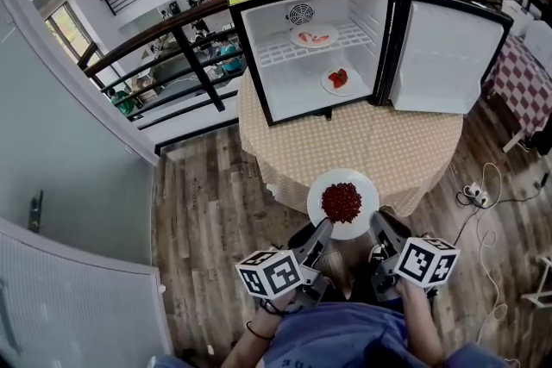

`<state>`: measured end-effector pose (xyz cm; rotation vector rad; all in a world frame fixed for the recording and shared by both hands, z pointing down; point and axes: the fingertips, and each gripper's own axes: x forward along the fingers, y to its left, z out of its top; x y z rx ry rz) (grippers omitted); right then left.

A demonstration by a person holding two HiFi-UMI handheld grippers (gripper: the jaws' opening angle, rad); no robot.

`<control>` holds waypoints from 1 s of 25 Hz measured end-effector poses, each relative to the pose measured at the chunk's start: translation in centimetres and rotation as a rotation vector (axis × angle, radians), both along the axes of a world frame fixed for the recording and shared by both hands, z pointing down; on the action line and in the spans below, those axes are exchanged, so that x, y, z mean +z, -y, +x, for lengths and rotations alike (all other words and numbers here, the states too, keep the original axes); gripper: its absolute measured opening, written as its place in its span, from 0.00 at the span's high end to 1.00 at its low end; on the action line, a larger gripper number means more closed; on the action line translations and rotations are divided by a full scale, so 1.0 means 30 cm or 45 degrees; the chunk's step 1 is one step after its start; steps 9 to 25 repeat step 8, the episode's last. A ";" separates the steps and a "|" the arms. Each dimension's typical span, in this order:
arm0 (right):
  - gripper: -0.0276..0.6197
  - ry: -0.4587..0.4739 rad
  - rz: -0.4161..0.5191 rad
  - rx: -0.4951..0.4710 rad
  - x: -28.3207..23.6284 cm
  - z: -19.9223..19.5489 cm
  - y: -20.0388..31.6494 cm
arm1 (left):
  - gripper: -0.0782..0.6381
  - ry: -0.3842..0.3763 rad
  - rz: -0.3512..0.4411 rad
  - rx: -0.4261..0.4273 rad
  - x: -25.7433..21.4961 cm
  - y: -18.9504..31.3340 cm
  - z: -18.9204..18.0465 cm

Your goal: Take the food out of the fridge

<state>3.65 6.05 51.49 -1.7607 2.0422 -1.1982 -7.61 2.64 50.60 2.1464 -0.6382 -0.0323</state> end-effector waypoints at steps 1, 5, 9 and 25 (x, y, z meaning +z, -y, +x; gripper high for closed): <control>0.87 0.000 -0.002 0.002 -0.003 0.000 0.001 | 0.76 0.000 0.003 0.001 -0.002 0.001 0.001; 0.87 -0.005 -0.009 0.001 -0.022 -0.010 0.013 | 0.77 -0.010 0.007 -0.004 -0.006 0.012 -0.002; 0.87 -0.010 0.007 -0.009 -0.020 -0.012 0.022 | 0.77 -0.012 0.008 -0.009 -0.009 0.019 -0.005; 0.87 -0.010 0.007 -0.009 -0.020 -0.012 0.022 | 0.77 -0.012 0.008 -0.009 -0.009 0.019 -0.005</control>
